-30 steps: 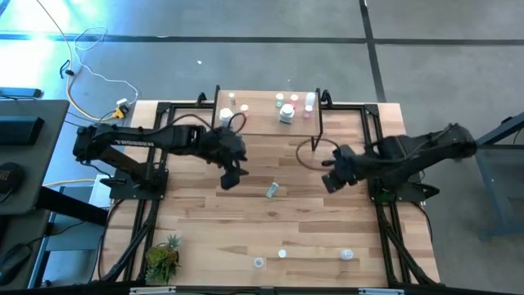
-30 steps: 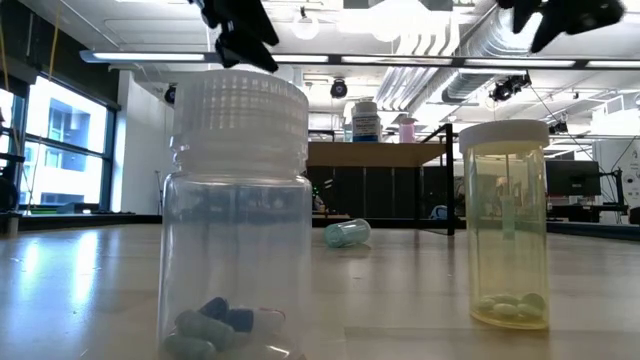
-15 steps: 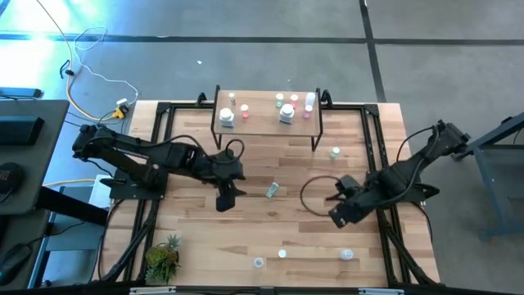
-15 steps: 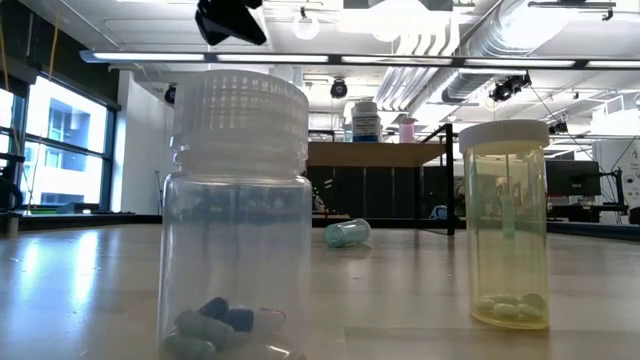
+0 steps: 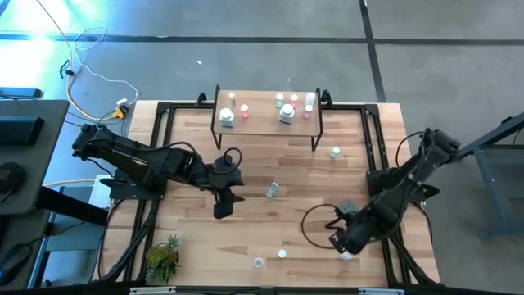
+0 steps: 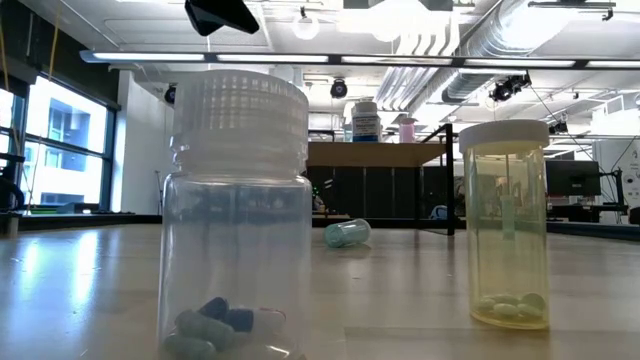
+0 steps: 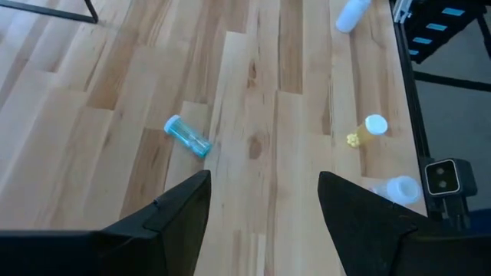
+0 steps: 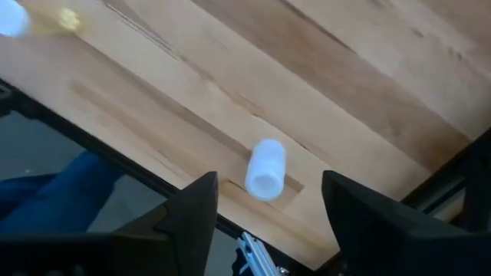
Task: Pick and place medicine bottles onto shelf by color
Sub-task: Put the right transparent pill bottle on the shelf
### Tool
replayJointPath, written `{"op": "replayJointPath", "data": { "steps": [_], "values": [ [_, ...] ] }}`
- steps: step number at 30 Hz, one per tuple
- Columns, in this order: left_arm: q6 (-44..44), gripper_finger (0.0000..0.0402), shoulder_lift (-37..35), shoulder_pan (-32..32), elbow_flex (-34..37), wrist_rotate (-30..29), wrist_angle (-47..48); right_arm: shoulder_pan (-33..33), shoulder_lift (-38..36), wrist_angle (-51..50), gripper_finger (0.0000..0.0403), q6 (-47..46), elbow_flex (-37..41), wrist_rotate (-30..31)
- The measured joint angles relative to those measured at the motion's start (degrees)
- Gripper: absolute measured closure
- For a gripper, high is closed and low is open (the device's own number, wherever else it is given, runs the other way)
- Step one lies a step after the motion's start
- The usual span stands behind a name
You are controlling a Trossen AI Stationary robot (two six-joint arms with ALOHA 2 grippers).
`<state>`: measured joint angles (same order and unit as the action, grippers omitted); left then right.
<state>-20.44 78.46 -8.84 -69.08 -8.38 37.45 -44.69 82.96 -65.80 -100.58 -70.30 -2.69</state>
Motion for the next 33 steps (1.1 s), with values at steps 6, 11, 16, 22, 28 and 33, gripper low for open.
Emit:
{"op": "replayJointPath", "data": {
  "steps": [6,11,16,22,28,33],
  "values": [
    [0.01,0.0169,0.00,-0.01,0.00,0.00,0.00,-4.08,4.41,1.47,0.0173,-5.15,0.00,-1.05],
    [0.11,0.0169,0.02,-0.01,0.00,0.02,0.00,-6.59,7.89,4.53,0.0173,-9.03,0.00,-1.28],
    [0.47,0.0169,0.02,-0.01,0.00,0.02,0.00,-7.62,11.10,6.04,0.0173,-11.81,0.00,-1.28],
    [0.47,0.0169,0.02,-0.01,0.00,0.04,-0.02,-7.60,14.10,6.10,0.0174,-13.71,-0.01,-0.99],
    [0.47,0.0169,0.02,-0.01,0.00,0.09,-0.02,-7.60,16.35,6.57,0.0174,-14.97,-0.02,-1.08],
    [0.49,0.0169,0.02,-0.01,0.00,0.17,-0.01,-7.60,17.94,6.99,0.0174,-15.61,-0.02,-3.39]
  ]
}}
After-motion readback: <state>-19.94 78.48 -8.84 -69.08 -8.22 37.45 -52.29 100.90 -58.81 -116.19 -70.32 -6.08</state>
